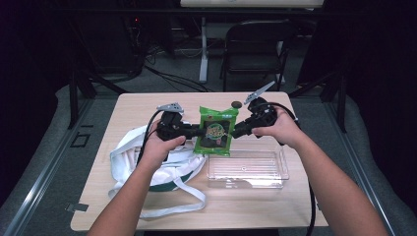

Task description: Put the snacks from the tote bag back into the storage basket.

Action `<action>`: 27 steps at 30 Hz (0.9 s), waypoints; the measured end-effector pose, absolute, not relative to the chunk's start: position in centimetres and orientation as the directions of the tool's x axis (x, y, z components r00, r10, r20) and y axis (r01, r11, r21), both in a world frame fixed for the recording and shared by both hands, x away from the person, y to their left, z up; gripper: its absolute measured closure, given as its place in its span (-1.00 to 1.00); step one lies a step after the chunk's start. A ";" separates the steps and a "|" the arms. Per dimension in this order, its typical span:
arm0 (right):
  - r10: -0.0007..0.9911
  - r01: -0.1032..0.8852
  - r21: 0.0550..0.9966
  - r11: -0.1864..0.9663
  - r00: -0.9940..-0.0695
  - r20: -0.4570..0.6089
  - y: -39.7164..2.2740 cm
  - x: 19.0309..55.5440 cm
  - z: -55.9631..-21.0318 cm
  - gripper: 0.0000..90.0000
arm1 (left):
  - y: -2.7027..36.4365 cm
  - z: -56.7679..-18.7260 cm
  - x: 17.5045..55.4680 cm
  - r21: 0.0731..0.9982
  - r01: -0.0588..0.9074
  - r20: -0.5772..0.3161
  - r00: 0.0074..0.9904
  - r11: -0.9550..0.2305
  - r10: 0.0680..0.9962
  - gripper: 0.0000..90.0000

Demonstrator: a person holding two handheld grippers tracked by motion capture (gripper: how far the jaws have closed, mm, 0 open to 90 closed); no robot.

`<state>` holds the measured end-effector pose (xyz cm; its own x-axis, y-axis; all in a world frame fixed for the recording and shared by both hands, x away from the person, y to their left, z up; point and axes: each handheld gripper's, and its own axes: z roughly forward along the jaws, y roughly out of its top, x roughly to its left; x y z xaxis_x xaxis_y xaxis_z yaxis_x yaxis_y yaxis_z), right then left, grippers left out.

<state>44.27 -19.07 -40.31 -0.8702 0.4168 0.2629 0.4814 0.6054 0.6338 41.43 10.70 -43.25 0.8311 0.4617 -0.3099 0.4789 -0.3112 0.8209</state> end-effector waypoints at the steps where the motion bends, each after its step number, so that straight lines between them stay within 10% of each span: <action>1: 0.419 0.481 0.632 0.608 -0.870 0.259 -19.1 44.3 -40.3 0.32 | 10.6 -43.2 41.4 0.822 0.476 -0.309 0.833 -0.312 0.458 0.64; 27: 0.419 0.351 0.639 0.684 -0.906 0.050 -19.3 44.5 -36.5 0.03 | 10.1 -43.8 41.5 0.794 0.485 -0.297 0.836 -0.366 0.462 0.64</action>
